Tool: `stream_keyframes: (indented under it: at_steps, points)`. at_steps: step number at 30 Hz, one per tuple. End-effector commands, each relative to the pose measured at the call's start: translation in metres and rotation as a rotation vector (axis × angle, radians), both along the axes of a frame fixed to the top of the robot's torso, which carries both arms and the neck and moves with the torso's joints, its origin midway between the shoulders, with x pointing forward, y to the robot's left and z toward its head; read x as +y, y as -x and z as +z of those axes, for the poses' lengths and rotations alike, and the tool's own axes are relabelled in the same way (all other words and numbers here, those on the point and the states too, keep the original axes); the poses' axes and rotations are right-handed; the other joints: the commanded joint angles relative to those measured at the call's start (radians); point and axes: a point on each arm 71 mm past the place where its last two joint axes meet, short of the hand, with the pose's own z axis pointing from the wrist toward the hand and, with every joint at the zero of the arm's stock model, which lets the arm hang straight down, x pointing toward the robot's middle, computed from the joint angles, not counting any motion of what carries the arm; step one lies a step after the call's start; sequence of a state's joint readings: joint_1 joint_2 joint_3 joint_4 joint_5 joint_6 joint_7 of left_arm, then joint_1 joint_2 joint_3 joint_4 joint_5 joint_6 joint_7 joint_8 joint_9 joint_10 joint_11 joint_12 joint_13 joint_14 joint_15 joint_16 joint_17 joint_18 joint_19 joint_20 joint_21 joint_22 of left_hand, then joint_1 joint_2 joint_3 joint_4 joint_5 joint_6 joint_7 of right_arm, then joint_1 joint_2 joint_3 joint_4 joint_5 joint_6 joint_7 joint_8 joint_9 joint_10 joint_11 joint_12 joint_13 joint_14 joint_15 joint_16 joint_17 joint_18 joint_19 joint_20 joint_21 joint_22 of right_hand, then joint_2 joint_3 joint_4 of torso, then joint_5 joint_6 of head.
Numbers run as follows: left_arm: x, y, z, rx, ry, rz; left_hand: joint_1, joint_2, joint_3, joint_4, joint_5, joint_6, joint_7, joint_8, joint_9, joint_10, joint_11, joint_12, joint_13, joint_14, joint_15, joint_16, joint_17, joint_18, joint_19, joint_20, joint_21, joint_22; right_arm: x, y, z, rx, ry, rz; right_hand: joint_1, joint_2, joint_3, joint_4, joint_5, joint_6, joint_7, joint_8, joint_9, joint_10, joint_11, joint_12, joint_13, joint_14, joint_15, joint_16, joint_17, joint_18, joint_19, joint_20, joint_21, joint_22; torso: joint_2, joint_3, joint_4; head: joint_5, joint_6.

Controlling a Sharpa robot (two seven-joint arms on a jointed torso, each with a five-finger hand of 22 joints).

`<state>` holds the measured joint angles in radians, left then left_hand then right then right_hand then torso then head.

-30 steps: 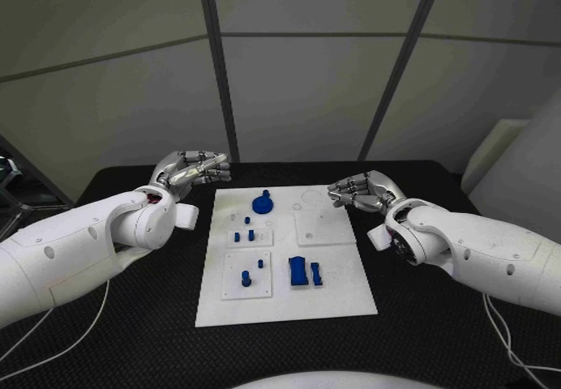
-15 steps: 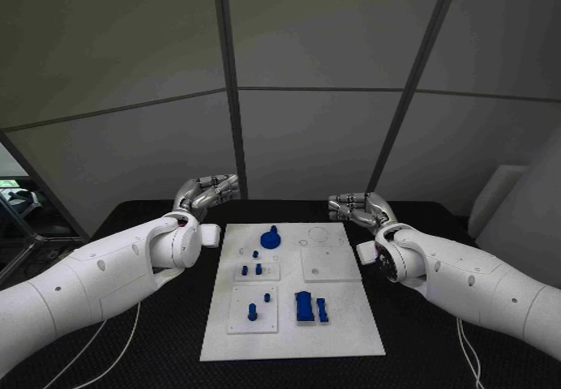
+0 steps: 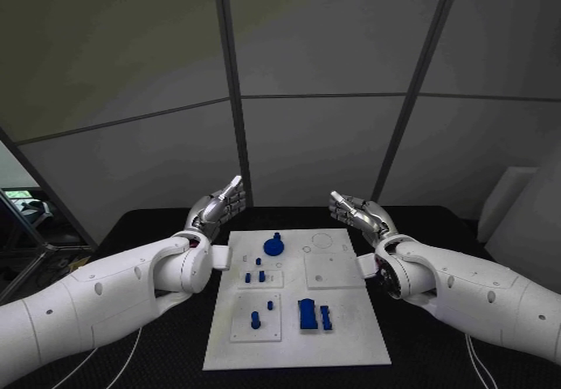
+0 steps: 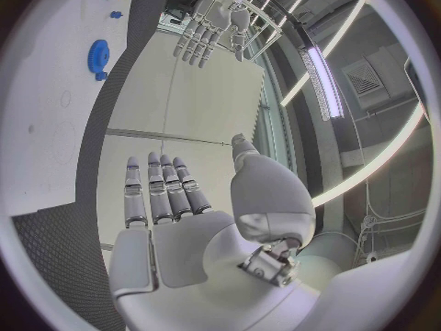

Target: Assemble the parts on the task board

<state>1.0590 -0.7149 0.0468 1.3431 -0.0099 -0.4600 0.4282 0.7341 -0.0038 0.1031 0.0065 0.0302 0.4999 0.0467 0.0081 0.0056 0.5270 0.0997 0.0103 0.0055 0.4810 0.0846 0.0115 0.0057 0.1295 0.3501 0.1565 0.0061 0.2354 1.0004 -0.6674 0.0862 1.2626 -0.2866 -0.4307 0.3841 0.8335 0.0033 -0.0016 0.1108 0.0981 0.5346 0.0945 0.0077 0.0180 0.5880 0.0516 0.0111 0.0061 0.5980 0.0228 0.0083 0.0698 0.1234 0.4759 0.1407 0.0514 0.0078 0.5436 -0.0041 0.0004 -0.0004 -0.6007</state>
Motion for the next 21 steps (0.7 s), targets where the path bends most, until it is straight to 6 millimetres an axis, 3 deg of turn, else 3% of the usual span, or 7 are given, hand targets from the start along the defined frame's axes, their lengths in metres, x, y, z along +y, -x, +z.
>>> stream_keyframes:
  at_steps: [1,7,8,9,11,12,21]
  points:
    - [-0.003,0.014,0.005,-0.04,-0.051,0.099,-0.234,0.004,-0.033,-0.007,-0.03,-0.159,-0.047,-0.008,-0.006,-0.168,-0.1,-0.01,-0.005,-0.153,-0.085,-0.011,-0.006,-0.039,-0.112,-0.05,-0.006,-0.075,-0.001,0.01,0.012,-0.018,-0.062,-0.134,-0.266,-0.003,0.002,-0.036,-0.098,-0.171,-0.094,-0.008,-0.018,-0.187,-0.052,-0.011,-0.006,-0.191,-0.023,-0.008,-0.07,-0.037,-0.152,-0.045,-0.051,-0.008,0.001,0.0041,-0.0004,0.0,0.001]
    - [-0.015,0.038,0.006,-0.043,-0.079,0.117,-0.343,0.004,-0.103,-0.007,-0.03,-0.234,-0.047,-0.008,-0.006,-0.246,-0.1,-0.01,-0.005,-0.225,-0.085,-0.011,-0.006,-0.039,-0.164,-0.073,-0.006,-0.11,0.007,0.035,0.022,0.001,-0.096,-0.181,-0.39,-0.003,0.002,-0.111,-0.098,-0.25,-0.094,-0.008,-0.018,-0.275,-0.052,-0.011,-0.006,-0.28,-0.023,-0.008,-0.07,-0.048,-0.223,-0.066,-0.051,-0.008,0.001,0.0041,-0.0004,0.0,0.001]
    - [-0.016,0.041,0.006,-0.044,-0.082,0.118,-0.359,0.004,-0.103,-0.007,-0.03,-0.244,-0.047,-0.008,-0.006,-0.258,-0.1,-0.01,-0.005,-0.235,-0.085,-0.011,-0.006,-0.039,-0.172,-0.076,-0.006,-0.115,0.008,0.038,0.023,0.004,-0.098,-0.186,-0.408,-0.003,0.002,-0.111,-0.098,-0.262,-0.094,-0.008,-0.018,-0.288,-0.052,-0.011,-0.006,-0.293,-0.023,-0.008,-0.07,-0.123,-0.233,-0.069,-0.051,-0.008,0.001,0.0041,-0.0004,0.0,0.001]
    - [-0.016,0.043,0.007,-0.044,-0.084,0.12,-0.374,0.004,-0.103,-0.007,-0.03,-0.255,-0.047,-0.008,-0.006,-0.269,-0.1,-0.01,-0.005,-0.245,-0.085,-0.011,-0.006,-0.039,-0.177,-0.082,-0.006,-0.12,0.008,0.04,0.024,0.007,-0.1,-0.19,-0.425,-0.003,0.002,-0.111,-0.098,-0.273,-0.094,-0.008,-0.018,-0.299,-0.052,-0.011,-0.006,-0.305,-0.023,-0.008,-0.07,-0.123,-0.243,-0.141,-0.051,-0.008,0.001,0.0041,-0.0004,0.0,0.001]
    - [-0.017,0.045,0.007,-0.044,-0.087,0.121,-0.402,0.004,-0.103,-0.007,-0.03,-0.274,-0.047,-0.008,-0.006,-0.289,-0.1,-0.01,-0.005,-0.264,-0.085,-0.011,-0.006,-0.039,-0.192,-0.086,-0.006,-0.129,0.009,0.044,0.025,0.012,-0.104,-0.197,-0.456,-0.003,0.002,-0.111,-0.098,-0.293,-0.094,-0.008,-0.018,-0.321,-0.052,-0.011,-0.006,-0.327,-0.023,-0.008,-0.07,-0.123,-0.26,-0.141,-0.051,-0.008,0.001,0.0041,-0.0004,0.0,0.001]
    - [-0.017,0.046,0.007,-0.044,-0.087,0.122,-0.416,0.004,-0.103,-0.007,-0.03,-0.283,-0.047,-0.008,-0.006,-0.299,-0.1,-0.01,-0.005,-0.273,-0.085,-0.011,-0.006,-0.039,-0.197,-0.156,-0.006,-0.134,0.01,0.046,0.026,0.014,-0.105,-0.2,-0.473,-0.003,0.002,-0.111,-0.098,-0.303,-0.094,-0.008,-0.018,-0.333,-0.052,-0.011,-0.006,-0.339,-0.023,-0.008,-0.07,-0.123,-0.268,-0.141,-0.051,-0.008,0.001,0.0041,-0.0004,0.0,0.001]
    - [-0.017,0.046,0.007,-0.044,-0.087,0.122,-0.519,0.004,-0.103,-0.007,-0.03,-0.353,-0.047,-0.008,-0.006,-0.373,-0.1,-0.01,-0.005,-0.34,-0.085,-0.011,-0.006,-0.039,-0.248,-0.156,-0.006,-0.235,0.01,0.048,0.026,0.016,-0.106,-0.203,-0.587,-0.003,0.002,-0.111,-0.098,-0.377,-0.094,-0.008,-0.018,-0.414,-0.052,-0.011,-0.006,-0.422,-0.023,-0.008,-0.07,-0.123,-0.334,-0.141,-0.051,-0.008,0.001,0.0041,-0.0004,0.0,0.001]
